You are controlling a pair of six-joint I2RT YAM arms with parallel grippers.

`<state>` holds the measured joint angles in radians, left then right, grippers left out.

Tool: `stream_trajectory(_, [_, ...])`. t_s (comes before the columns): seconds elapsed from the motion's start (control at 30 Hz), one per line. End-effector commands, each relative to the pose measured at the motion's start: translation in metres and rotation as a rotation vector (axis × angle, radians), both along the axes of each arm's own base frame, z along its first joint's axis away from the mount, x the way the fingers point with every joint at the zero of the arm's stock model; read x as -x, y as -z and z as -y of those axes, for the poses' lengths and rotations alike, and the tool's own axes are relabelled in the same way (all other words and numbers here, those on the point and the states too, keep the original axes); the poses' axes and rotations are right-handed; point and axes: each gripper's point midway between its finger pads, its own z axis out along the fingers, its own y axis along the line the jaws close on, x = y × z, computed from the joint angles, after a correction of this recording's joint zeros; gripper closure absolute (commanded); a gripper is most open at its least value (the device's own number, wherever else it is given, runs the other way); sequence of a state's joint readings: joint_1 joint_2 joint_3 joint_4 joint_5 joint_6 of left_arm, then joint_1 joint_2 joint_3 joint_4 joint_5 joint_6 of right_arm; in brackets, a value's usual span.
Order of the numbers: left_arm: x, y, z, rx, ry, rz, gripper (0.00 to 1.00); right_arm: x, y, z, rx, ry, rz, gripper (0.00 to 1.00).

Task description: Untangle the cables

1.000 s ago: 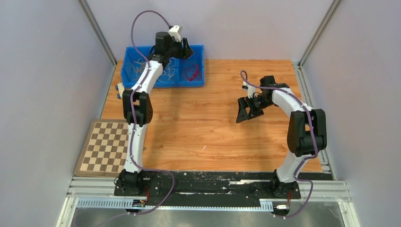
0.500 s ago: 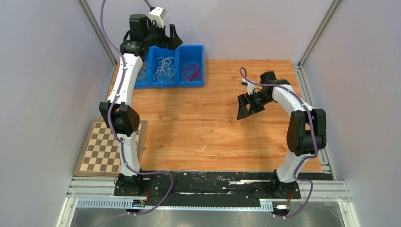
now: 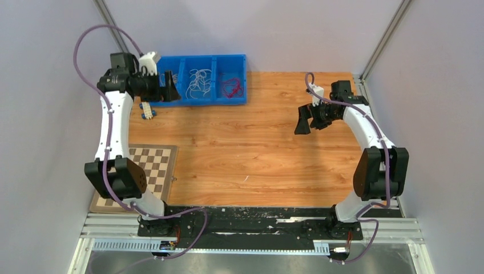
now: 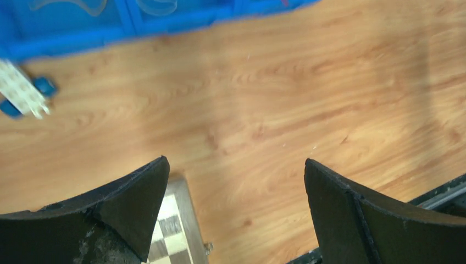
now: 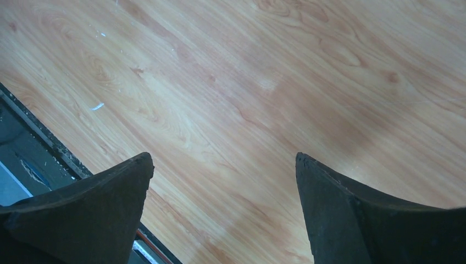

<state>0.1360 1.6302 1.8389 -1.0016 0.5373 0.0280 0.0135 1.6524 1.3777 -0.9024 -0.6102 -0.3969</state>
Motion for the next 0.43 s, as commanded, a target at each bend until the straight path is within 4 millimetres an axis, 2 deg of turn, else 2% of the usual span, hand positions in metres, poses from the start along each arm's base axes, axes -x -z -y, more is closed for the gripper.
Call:
stream_trajectory(0.0, [0.057, 0.050, -0.011, -0.059, -0.014, -0.144, 0.00, 0.005, -0.010, -0.009, -0.061, 0.060, 0.055, 0.00])
stream_trajectory(0.03, [0.069, 0.074, -0.012, -0.064, -0.025, -0.194, 0.00, 0.007, -0.008, -0.009, -0.062, 0.073, 0.055, 0.00])
stream_trajectory(0.07, [0.071, 0.071, -0.013, -0.073, -0.035, -0.150, 0.00, 0.009, -0.006, -0.009, -0.065, 0.086, 0.056, 0.00])
stream_trajectory(0.1, [0.081, 0.089, -0.012, -0.065, -0.048, -0.194, 0.00, 0.012, -0.003, -0.008, -0.067, 0.097, 0.051, 0.00])
stream_trajectory(0.13, [0.082, 0.089, -0.012, -0.065, -0.057, -0.171, 0.00, 0.016, -0.001, -0.009, -0.070, 0.105, 0.046, 0.00])
stream_trajectory(0.23, [0.093, 0.109, -0.009, -0.042, -0.076, -0.229, 0.00, 0.026, 0.004, -0.012, -0.091, 0.103, 0.028, 0.00])
stream_trajectory(0.4, [0.094, 0.114, -0.005, -0.014, -0.078, -0.244, 0.00, 0.033, 0.002, -0.017, -0.107, 0.090, 0.034, 0.00])
